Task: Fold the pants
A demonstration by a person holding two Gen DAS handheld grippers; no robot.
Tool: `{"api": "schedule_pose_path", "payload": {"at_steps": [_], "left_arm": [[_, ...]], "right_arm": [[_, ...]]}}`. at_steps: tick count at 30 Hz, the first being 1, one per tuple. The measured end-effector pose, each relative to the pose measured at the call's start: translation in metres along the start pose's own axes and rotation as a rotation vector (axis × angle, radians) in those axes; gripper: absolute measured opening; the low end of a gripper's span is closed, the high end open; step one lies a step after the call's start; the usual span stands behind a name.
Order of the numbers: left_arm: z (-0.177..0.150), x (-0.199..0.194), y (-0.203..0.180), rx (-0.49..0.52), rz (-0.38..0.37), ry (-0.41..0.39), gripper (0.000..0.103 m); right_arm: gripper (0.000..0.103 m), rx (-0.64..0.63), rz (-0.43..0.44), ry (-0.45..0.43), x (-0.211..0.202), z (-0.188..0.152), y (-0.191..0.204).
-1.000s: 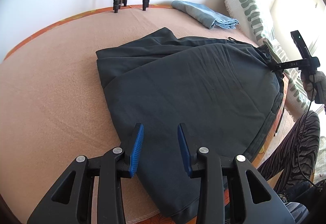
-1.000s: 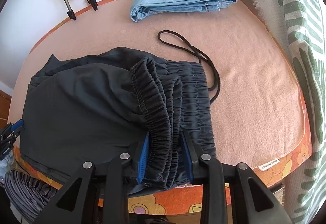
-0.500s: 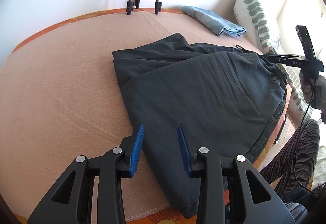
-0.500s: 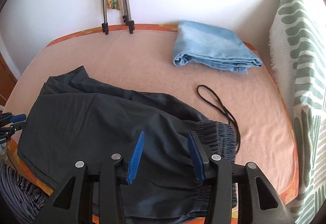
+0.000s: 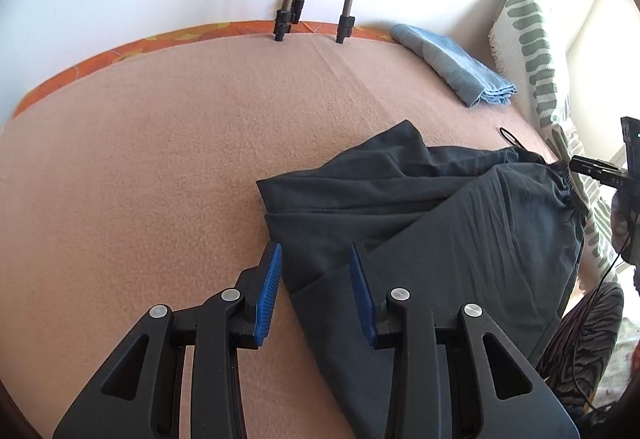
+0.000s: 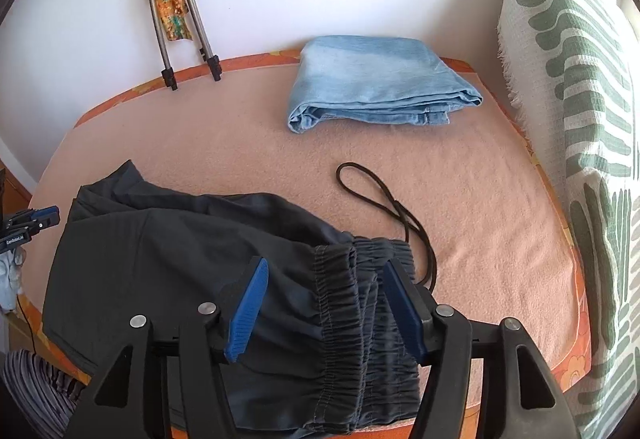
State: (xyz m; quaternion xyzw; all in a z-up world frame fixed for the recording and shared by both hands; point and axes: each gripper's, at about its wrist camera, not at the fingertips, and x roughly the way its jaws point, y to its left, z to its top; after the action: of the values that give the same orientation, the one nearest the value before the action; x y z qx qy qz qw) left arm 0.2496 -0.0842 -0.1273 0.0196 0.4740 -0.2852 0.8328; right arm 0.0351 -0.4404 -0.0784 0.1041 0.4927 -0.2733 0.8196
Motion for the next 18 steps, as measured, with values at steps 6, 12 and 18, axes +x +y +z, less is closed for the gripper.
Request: {"api": "schedule_pose_path", "payload": {"at_steps": [6, 12, 18], "left_arm": [[0.001, 0.016, -0.001, 0.017, -0.005, 0.009, 0.013], [0.000, 0.006, 0.007, -0.022, 0.031, -0.085, 0.000], [0.013, -0.003, -0.008, 0.178, -0.048, -0.042, 0.014]], "right_arm": [[0.068, 0.059, 0.017, 0.066, 0.031, 0.012, -0.019], [0.032, 0.025, 0.048, 0.103, 0.044, 0.003, -0.013], [0.032, -0.078, 0.058, 0.103, 0.035, 0.004, -0.008]]}}
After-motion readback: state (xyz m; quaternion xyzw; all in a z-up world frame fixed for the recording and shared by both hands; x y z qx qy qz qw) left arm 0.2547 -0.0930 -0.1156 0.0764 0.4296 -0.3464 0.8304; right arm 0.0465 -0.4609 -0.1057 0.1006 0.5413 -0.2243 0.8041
